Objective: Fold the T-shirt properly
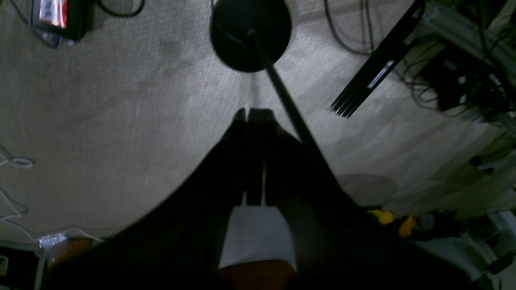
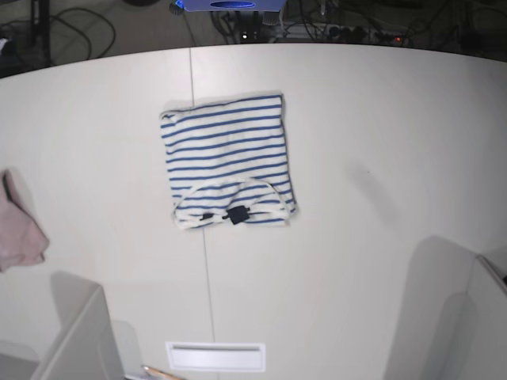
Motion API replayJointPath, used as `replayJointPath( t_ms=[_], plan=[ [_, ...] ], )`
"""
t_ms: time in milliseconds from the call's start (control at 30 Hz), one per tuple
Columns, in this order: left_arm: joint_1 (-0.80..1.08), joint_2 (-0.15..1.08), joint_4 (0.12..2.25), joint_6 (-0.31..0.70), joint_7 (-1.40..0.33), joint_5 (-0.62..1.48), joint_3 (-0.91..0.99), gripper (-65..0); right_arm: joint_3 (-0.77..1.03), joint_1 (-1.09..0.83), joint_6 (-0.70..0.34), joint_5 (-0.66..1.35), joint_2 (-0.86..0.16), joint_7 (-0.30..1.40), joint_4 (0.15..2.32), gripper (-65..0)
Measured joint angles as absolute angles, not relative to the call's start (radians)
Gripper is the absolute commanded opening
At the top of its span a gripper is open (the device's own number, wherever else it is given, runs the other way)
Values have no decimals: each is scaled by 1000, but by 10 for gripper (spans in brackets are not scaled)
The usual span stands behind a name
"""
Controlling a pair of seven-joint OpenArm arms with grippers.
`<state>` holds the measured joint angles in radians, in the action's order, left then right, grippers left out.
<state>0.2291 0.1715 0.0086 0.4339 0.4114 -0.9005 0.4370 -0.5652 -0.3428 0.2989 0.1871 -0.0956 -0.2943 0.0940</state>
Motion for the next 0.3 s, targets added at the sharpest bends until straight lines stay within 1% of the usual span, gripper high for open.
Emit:
replayJointPath(
  t_ms=[300],
  plan=[
    [236, 172, 9, 434, 414, -898, 437, -650, -565, -328, 299, 187, -95, -294, 94, -650]
  ],
)
